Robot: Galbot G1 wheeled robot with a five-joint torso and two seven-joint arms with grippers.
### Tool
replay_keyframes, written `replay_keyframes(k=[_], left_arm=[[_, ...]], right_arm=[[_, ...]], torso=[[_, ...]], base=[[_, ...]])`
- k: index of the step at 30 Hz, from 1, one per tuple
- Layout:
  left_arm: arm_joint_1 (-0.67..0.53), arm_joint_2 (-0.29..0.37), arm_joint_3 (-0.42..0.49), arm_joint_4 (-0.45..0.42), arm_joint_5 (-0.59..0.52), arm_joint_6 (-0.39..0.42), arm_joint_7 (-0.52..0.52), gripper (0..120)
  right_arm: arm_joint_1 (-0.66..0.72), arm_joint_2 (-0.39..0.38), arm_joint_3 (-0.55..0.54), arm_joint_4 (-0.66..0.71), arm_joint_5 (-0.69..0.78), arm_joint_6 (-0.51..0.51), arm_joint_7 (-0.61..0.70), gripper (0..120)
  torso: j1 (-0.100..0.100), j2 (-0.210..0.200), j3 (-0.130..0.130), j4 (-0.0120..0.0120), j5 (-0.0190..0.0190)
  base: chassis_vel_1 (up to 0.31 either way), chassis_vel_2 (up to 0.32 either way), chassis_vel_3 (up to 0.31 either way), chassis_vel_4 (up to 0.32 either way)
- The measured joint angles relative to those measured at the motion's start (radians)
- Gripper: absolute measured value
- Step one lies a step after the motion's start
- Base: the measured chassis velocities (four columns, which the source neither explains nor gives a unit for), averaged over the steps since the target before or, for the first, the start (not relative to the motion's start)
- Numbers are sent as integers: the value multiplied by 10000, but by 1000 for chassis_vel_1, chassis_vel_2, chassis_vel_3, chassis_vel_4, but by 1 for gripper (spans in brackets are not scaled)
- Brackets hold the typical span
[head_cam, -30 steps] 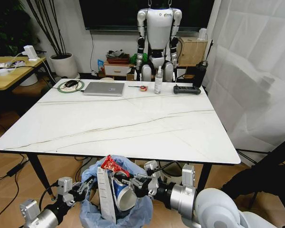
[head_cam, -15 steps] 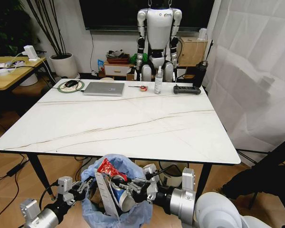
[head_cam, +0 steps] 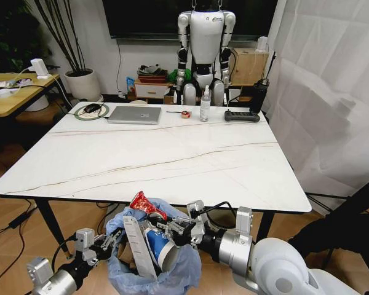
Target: Pick up the trash bin and place the trash from the table into it.
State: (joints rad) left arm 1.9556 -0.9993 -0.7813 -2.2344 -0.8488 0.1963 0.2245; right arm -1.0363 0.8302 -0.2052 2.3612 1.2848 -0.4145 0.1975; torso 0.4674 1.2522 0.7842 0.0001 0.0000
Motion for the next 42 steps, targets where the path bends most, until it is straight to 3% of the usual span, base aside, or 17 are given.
replay_keyframes(k=[9,20,22,27,30,32,35,38,42], left_arm=[[7,7,-26,-8,-7,0,2,1],[-22,23,-21,20,-25,0,11,1],[-23,24,-18,25,-25,0,12,1],[-38,26,-8,42,-31,0,12,1],[-45,22,-6,56,-33,0,12,1],[-60,-1,19,74,-33,0,12,1],[-63,-19,34,80,-33,0,12,1],[-68,-119,112,114,33,-4,34,1],[-86,-470,297,125,280,-89,165,1]], right_arm=[[-118,-7,-74,-60,-129,-3,-6,8],[-260,-59,-74,-144,-302,-9,-70,51],[-260,-58,-73,-144,-305,-9,-70,54],[-258,-56,-72,-143,-305,-9,-62,77],[-255,-58,-72,-139,-305,-9,-58,84],[-196,-48,-29,-117,-321,-10,-31,94],[-137,-26,63,-85,-315,-19,24,98],[-8,85,964,17,-386,-111,46,100],[-1125,-74,4109,-432,-1924,765,-347,100]], torso=[[0,0,0,-1,1],[0,0,0,-1,0],[0,0,0,0,0],[0,0,0,-1,0],[0,0,0,0,0],[0,0,0,-1,0],[0,0,0,-1,0],[0,0,0,1,0],[0,0,1,1,2]], base=[[0,0,0,0],[0,0,0,0],[0,0,0,0],[0,0,0,0],[0,0,0,0],[0,0,0,0],[0,0,0,0],[0,0,0,0],[0,0,0,0]])
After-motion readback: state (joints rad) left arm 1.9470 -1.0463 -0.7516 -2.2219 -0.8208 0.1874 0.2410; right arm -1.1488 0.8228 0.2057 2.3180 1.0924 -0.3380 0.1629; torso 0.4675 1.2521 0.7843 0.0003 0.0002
